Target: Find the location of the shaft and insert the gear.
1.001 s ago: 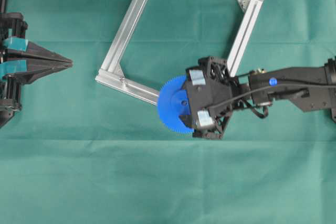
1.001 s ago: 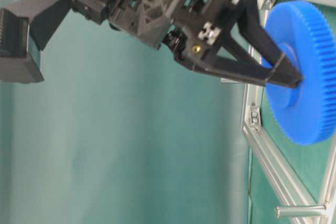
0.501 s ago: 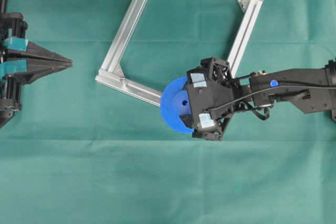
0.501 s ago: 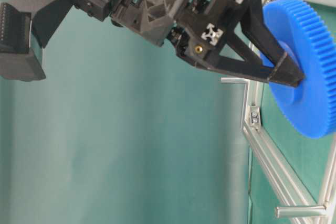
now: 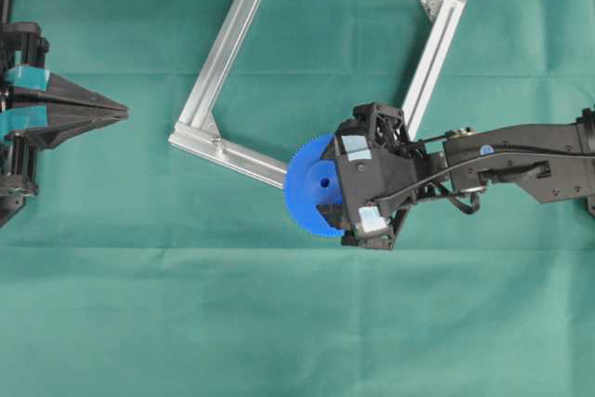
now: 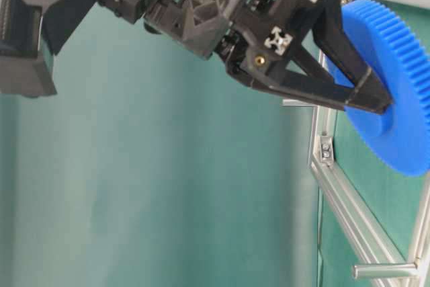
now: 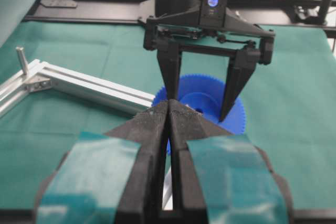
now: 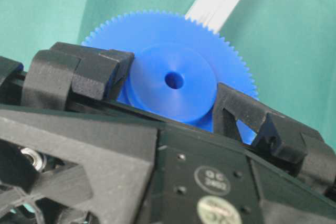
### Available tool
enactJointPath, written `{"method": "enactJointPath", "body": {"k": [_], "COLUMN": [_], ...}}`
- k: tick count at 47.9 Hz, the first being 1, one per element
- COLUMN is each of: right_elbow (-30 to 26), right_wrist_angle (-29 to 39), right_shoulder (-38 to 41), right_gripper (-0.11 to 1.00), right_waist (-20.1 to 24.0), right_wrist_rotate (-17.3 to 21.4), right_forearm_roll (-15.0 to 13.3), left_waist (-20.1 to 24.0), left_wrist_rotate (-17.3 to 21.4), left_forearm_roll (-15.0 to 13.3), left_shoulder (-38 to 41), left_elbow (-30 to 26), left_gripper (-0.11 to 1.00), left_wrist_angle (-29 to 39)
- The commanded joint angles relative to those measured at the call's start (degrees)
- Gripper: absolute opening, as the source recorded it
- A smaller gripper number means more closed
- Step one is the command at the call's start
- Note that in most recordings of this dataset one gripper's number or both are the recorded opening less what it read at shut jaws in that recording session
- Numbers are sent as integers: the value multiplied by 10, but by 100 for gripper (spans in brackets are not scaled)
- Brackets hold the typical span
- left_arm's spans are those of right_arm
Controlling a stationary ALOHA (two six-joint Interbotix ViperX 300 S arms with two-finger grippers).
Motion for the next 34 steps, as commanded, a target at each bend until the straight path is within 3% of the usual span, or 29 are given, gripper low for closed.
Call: {"method": "enactJointPath", "body": {"k": [1,34], "right_elbow": [4,62], "right_wrist_angle": [-24,-121], "right_shoulder": [-18,-57], "right_gripper": [69,69], "right_waist": [14,14], "right_wrist_rotate": [2,1], "right_forearm_roll": [2,-6], "left_waist": [1,2], "left_wrist_rotate": [-1,-1], "left_forearm_roll": [-1,-1], "left_shoulder": [5,4], "left_elbow": [-16,-16], "left_gripper": [1,1], "left_wrist_angle": [-4,-4]}}
